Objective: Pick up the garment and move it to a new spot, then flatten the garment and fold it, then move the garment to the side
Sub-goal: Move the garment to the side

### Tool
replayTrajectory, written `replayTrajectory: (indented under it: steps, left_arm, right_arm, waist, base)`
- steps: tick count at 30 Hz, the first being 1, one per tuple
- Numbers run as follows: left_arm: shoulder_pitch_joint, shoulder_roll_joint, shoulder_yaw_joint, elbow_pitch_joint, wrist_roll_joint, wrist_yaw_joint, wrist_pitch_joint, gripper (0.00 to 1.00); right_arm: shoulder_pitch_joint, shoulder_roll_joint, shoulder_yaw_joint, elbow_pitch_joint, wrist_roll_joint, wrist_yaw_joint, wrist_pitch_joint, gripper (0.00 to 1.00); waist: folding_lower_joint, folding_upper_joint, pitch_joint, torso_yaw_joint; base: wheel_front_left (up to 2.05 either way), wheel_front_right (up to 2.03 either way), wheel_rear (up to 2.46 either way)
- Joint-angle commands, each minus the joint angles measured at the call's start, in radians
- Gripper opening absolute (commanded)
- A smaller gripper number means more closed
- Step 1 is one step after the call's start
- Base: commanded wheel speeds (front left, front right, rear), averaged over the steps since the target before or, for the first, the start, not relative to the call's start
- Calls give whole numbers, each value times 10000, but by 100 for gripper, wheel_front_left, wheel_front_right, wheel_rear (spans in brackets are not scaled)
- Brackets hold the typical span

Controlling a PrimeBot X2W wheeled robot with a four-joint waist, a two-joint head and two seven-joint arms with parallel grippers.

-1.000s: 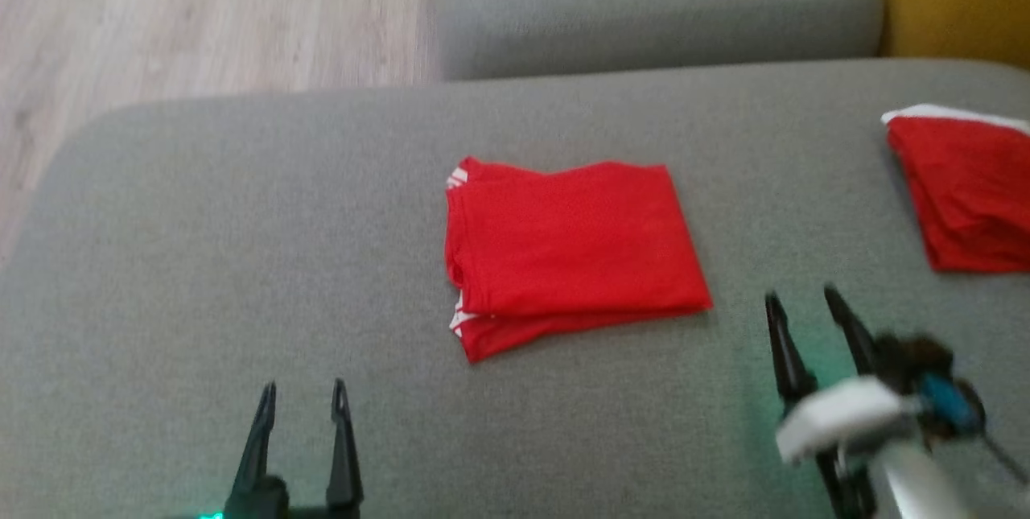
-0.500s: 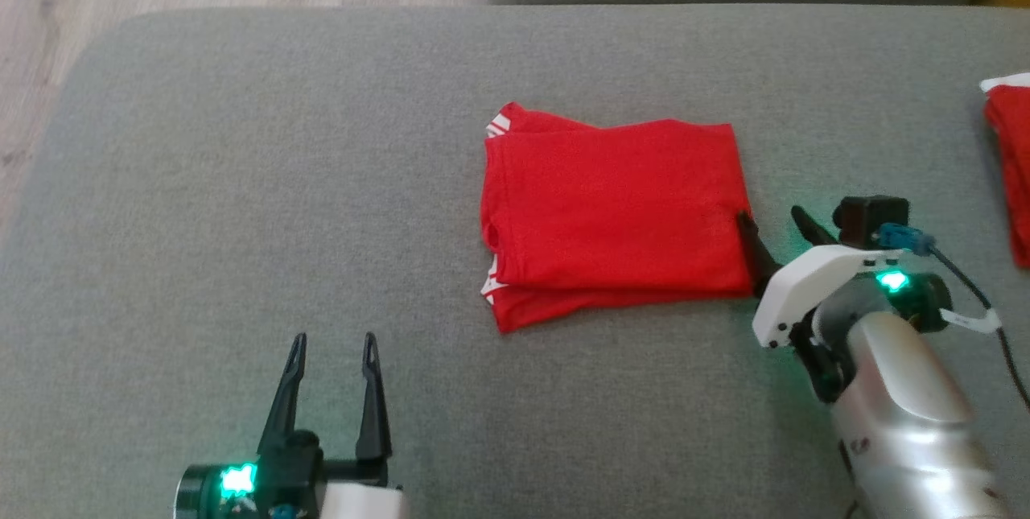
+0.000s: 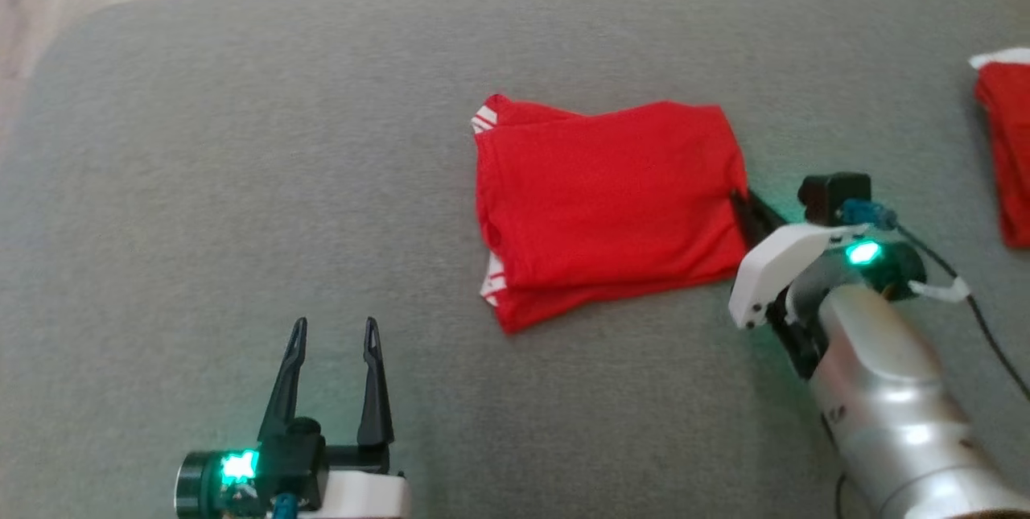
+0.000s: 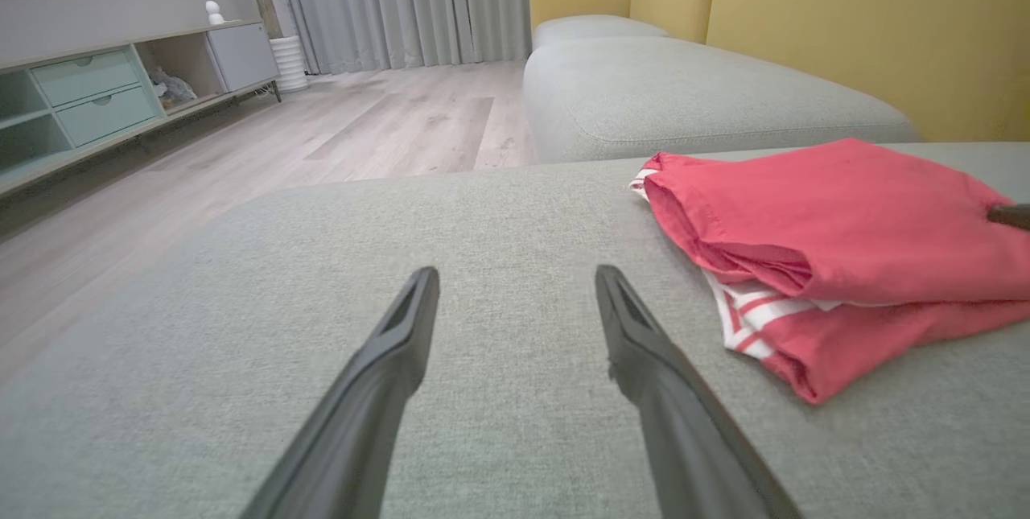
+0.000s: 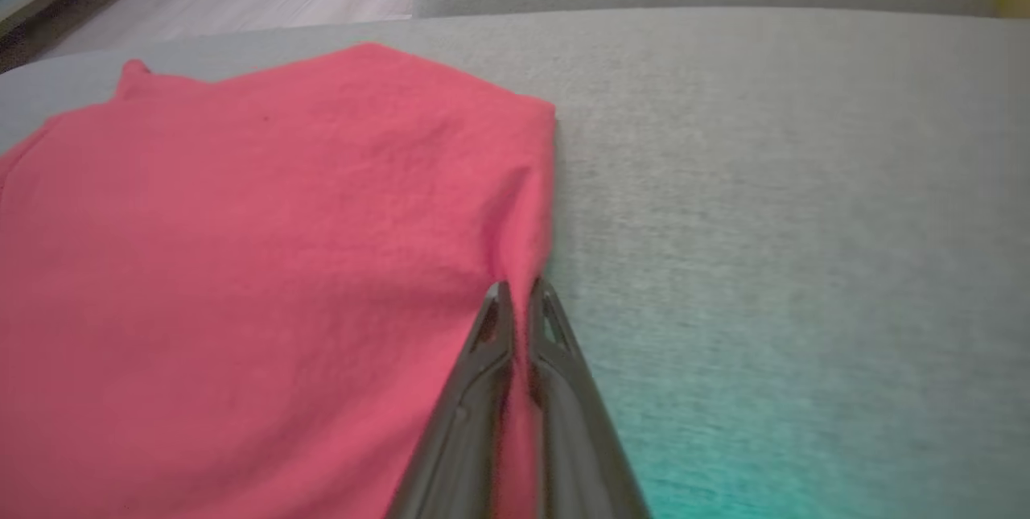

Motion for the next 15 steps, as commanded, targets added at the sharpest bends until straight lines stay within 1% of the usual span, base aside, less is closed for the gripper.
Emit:
replayTrajectory:
  steps: [1,4,8,10,15]
  left_arm:
    - [-353,-24,348,-371,72,86,-53,100]
    - [-402,-23,432,-463,88,74,-53,100]
    - [-493,-19,508,-536,134,42,-53,100]
    - [-616,-2,536,-559,190,-7,-53,100]
    - [-884,31,536,-571,299,-102,-53,100]
  right_arm:
    - [-519,-157,16,-181,-219,-9,-208,0]
    - [-830,-532,-237,-275,-650,-9,-391,0]
    - [-1139,-1028,-869,-643,-1152,-9,-519,0]
    - [-1372,-1341,-1366,-1097,-1483,-9,-478,0]
    - [-1745,-1885,-2105,-2044,-1978,-9,-250,0]
  waist:
    - [0,0,109,-363]
    - [0,0,236,-822]
    - [0,0,471,-1464]
    - [0,0,705,-1882]
    - [0,0,1128,-2358]
  base:
    - [0,0,0]
    - [0,0,0]
    - [0,0,0]
    - [0,0,0]
    - [0,0,0]
